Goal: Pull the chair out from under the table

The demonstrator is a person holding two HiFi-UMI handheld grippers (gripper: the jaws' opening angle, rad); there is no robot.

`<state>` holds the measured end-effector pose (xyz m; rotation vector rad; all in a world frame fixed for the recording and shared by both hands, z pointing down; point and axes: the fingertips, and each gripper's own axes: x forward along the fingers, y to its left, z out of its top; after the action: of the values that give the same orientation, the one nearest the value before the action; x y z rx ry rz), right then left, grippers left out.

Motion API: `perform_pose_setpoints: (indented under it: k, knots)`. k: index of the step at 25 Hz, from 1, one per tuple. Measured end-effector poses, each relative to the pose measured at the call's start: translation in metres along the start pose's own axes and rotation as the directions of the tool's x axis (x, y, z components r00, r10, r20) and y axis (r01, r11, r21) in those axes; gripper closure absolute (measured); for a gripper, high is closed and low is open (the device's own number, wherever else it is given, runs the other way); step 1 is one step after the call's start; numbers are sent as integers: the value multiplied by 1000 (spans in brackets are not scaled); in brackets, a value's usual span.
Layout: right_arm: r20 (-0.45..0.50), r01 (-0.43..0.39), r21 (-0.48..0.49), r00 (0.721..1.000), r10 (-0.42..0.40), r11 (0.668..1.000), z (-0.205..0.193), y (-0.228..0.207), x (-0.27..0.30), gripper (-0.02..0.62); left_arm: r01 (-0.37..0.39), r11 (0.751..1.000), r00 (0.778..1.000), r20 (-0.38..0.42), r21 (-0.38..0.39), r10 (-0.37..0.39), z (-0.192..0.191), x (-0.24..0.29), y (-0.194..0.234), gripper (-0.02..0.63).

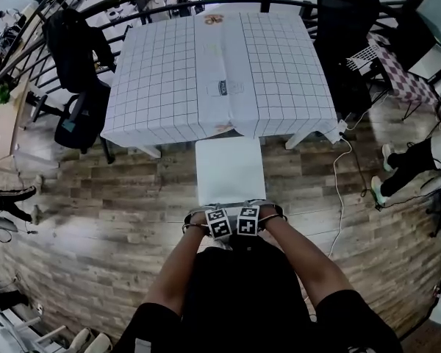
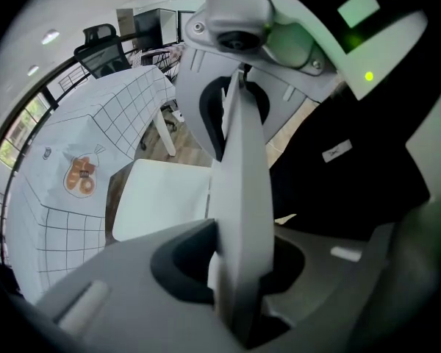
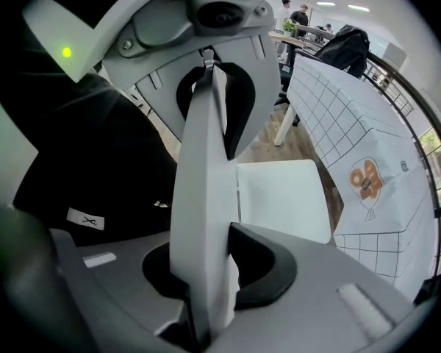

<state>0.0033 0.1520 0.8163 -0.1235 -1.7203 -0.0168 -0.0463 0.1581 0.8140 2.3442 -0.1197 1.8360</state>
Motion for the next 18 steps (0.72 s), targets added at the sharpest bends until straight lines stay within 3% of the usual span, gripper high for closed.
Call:
perform_pose_setpoints:
  k: [7, 12, 16, 18]
  knots:
    - [68, -3, 35, 998, 1, 999, -25, 23, 5, 511, 5, 1000, 999, -45, -1, -5, 21, 10, -25, 512]
    - [27, -18, 56, 999, 17, 998, -19, 32, 6, 508, 24, 1000, 1000, -3, -8, -24, 13, 11, -34, 511]
    - [32, -18, 56, 999, 16, 998, -29, 60, -14, 509, 22, 1000, 1000, -13, -7, -22, 28, -3, -62, 511]
    - [23, -12, 68, 1000, 11, 998, -18, 72, -13, 508, 22, 1000, 1000, -8, 2, -22, 16, -6, -73, 511]
